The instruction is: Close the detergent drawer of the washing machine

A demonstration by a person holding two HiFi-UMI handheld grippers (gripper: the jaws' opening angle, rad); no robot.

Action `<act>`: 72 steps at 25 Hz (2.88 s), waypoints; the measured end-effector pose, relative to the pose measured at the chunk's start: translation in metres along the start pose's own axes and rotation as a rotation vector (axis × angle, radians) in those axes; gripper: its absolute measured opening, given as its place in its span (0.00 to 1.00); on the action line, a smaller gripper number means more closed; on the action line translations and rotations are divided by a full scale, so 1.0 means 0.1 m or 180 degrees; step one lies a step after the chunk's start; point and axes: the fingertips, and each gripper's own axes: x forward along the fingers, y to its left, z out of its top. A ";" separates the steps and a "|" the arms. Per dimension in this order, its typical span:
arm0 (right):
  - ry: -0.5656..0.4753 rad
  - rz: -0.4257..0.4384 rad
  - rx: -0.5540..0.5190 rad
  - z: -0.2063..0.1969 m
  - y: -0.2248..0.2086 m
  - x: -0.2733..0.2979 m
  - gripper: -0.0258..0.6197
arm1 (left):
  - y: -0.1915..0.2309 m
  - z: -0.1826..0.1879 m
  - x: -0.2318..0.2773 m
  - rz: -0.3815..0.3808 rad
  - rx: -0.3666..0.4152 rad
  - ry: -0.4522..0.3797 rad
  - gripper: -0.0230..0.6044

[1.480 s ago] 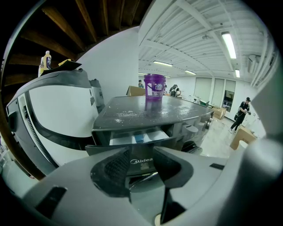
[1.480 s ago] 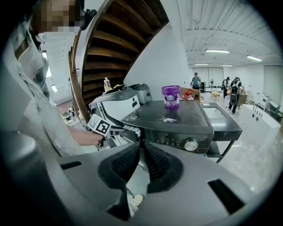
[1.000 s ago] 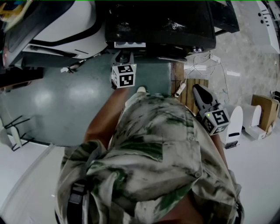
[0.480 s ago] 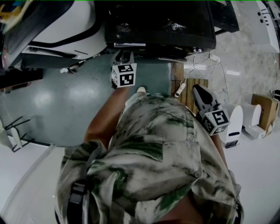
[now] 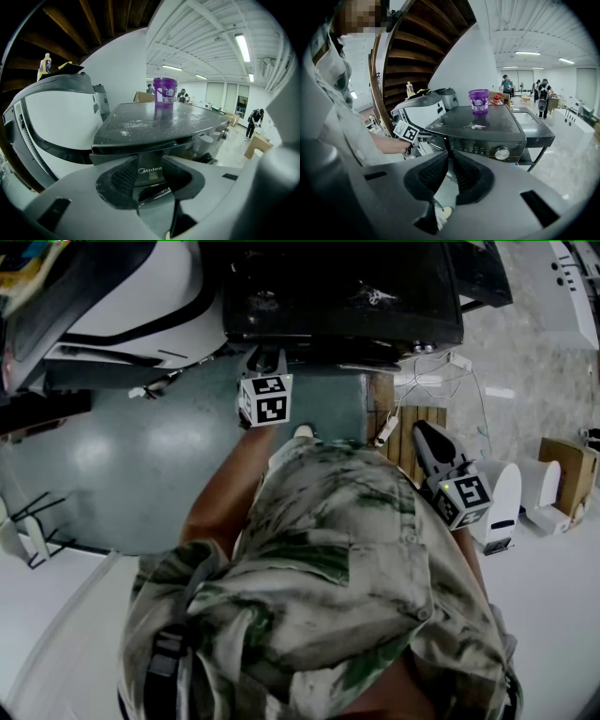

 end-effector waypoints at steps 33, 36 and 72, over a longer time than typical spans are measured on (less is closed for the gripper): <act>0.0101 -0.0067 0.0019 0.07 -0.07 0.20 0.12 | 0.06 0.06 0.19 0.0054 -0.0083 -0.0002 0.31; 0.0113 -0.0057 0.0012 0.08 -0.07 0.22 0.12 | 0.07 0.06 0.20 0.0056 -0.0096 -0.0006 0.31; -0.0044 0.1087 -0.0390 -0.36 -0.46 -0.63 0.11 | -1.04 0.06 -1.46 0.0180 -0.0643 -0.0334 0.09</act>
